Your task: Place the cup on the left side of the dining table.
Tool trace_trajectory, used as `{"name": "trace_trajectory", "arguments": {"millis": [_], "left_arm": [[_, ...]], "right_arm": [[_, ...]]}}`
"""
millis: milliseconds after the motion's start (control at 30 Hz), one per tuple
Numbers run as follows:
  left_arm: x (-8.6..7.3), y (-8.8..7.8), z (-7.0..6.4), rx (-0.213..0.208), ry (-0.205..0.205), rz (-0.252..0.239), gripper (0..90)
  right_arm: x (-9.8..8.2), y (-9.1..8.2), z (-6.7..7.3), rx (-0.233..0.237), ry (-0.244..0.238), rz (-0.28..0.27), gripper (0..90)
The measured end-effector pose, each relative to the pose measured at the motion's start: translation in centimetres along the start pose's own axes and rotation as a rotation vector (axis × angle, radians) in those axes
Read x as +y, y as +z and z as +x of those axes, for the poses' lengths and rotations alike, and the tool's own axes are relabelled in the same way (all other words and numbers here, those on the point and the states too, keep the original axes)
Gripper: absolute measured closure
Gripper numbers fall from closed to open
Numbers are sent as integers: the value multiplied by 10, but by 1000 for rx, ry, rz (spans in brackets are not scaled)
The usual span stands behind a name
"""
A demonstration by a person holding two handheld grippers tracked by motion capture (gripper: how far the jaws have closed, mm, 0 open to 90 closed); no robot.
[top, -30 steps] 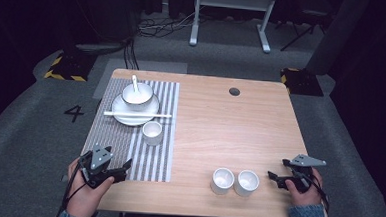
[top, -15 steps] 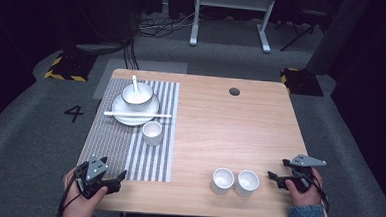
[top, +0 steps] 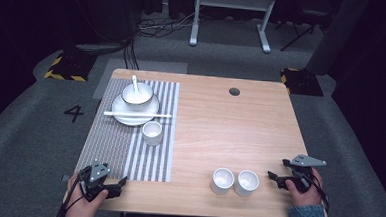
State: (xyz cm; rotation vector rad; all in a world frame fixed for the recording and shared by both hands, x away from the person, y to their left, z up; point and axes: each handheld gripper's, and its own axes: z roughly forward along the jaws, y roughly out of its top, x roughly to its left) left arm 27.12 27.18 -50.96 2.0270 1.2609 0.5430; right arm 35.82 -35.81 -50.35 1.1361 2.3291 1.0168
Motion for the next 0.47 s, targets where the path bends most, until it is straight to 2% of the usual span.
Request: {"name": "trace_trajectory", "arguments": {"millis": [33,467], "left_arm": [[-1,0,1,-4,-11,-4,150],[-3,0,0,1,-21,-18,150]], "right_arm": [[0,0,0,0,0,0,154],[0,0,0,0,0,0,154]]}}
